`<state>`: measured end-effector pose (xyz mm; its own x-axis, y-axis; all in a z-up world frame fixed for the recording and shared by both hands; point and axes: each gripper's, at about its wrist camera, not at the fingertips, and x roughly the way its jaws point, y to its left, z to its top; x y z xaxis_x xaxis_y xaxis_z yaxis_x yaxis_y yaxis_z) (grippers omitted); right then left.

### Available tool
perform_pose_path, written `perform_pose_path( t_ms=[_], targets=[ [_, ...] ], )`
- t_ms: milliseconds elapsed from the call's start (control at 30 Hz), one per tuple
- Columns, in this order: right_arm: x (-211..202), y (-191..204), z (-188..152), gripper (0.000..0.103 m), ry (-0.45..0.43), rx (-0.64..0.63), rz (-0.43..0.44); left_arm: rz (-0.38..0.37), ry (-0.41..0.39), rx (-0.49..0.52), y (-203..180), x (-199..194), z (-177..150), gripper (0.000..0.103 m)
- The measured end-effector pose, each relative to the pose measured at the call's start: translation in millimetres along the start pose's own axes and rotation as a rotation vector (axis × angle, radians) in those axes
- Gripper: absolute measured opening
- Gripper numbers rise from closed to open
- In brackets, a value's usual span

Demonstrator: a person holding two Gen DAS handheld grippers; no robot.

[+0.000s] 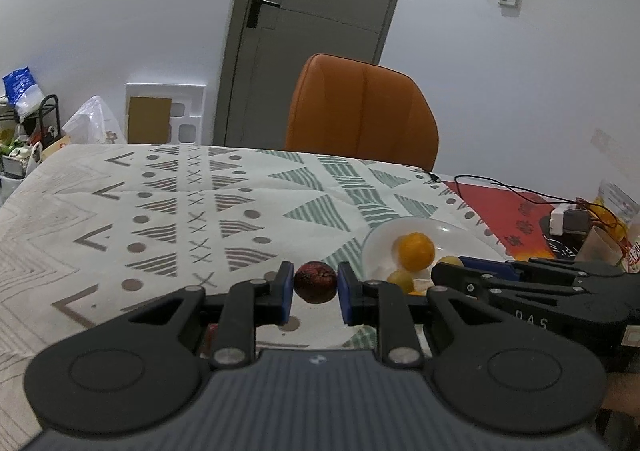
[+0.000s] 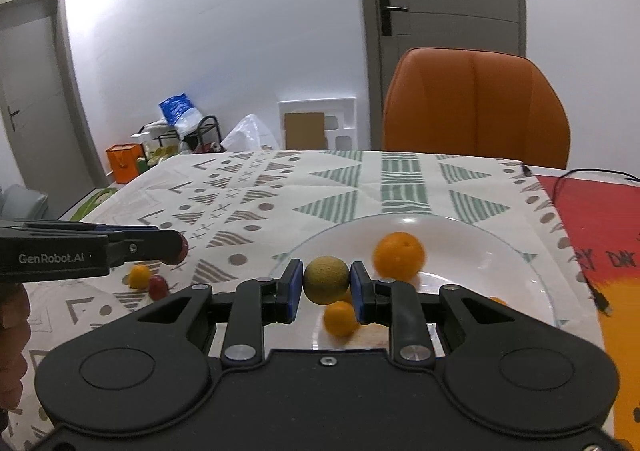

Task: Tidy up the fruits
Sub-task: 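Carry the red plum and yellow-green fruit over the white bowl, then lower both fruits into the bowl and open both grippers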

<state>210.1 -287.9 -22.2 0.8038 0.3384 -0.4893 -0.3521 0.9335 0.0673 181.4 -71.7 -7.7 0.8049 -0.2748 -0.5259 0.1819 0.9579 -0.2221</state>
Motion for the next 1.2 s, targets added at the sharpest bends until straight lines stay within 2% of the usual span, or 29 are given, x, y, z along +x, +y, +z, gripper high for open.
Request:
perform_pose_path(
  t_ms=[500,733,833,1200],
  targets=[
    [-7.1,-38.4,-7.5,0.024,-0.014,0.061,-0.064,-0.048,0.02,0.063,-37.6,22.3,6.5,0.022],
    [-5.7,-53.2,-11.1,0.024,-0.027,0.096,-0.071,-0.058,0.031,0.102,-54.5,27.9,7.6,0.022],
    [-4.8,-58.1,-12.3,0.029,-0.035,0.113,-0.067,-0.061,0.034,0.115,-59.7,29.7,8.5,0.022],
    [-22.3,-69.3,-20.7,0.029,-0.044,0.134,-0.087,-0.1,0.049,0.15,-81.0,40.3,9.1,0.022]
  ],
)
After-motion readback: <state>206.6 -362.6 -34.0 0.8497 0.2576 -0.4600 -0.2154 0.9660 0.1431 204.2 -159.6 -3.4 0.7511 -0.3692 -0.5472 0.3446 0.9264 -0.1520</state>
